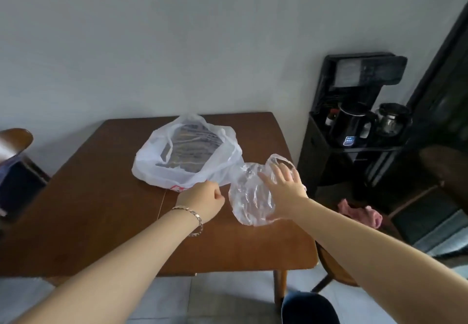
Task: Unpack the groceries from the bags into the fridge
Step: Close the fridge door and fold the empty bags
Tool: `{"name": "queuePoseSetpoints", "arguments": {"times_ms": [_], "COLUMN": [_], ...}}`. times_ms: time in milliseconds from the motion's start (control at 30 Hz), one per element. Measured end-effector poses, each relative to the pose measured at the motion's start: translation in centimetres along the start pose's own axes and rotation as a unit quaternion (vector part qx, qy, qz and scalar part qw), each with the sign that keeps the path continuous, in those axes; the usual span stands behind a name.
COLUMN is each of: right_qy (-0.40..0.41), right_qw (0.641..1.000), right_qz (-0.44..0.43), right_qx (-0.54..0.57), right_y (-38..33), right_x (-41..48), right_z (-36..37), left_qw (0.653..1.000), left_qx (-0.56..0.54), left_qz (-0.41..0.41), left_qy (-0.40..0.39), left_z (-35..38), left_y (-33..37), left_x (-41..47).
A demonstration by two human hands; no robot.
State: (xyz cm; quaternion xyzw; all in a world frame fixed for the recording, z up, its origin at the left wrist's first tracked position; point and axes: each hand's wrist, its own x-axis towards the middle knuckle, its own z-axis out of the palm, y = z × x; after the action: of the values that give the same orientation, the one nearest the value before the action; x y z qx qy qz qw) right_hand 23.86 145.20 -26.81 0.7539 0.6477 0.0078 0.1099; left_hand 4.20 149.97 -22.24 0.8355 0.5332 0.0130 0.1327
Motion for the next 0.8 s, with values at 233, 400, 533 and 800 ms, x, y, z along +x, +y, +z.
{"name": "queuePoseSetpoints", "arguments": {"times_ms": [233,400,533,800], "right_qy": [-0.103,-0.086,0.041,0.020], "right_qw": [0.992,0.929,0.831,0.671], "right_qz": [0.042,0.183,0.261,0.312], "right_qx": [-0.050,0.311,0.489,0.672], "right_y": [-2.6,-3.5,-3.9,-2.4], "right_x": [9.3,12.0,13.1,11.4], "right_z": [6.4,5.1,2.1,0.5], "left_qw": [0.993,0.957,0.839,0.799], "left_qx": [-0.031,-0.176,-0.432,-0.398], "left_qz": [0.078,0.117,-0.098,0.074], "left_qy": [-0.082,-0.197,-0.316,-0.444], "left_z": [2.1,3.2,4.6,5.3], "left_y": [-4.6,-5.1,-3.6,-1.4], "left_x": [11.3,15.8,21.1,23.8]}}
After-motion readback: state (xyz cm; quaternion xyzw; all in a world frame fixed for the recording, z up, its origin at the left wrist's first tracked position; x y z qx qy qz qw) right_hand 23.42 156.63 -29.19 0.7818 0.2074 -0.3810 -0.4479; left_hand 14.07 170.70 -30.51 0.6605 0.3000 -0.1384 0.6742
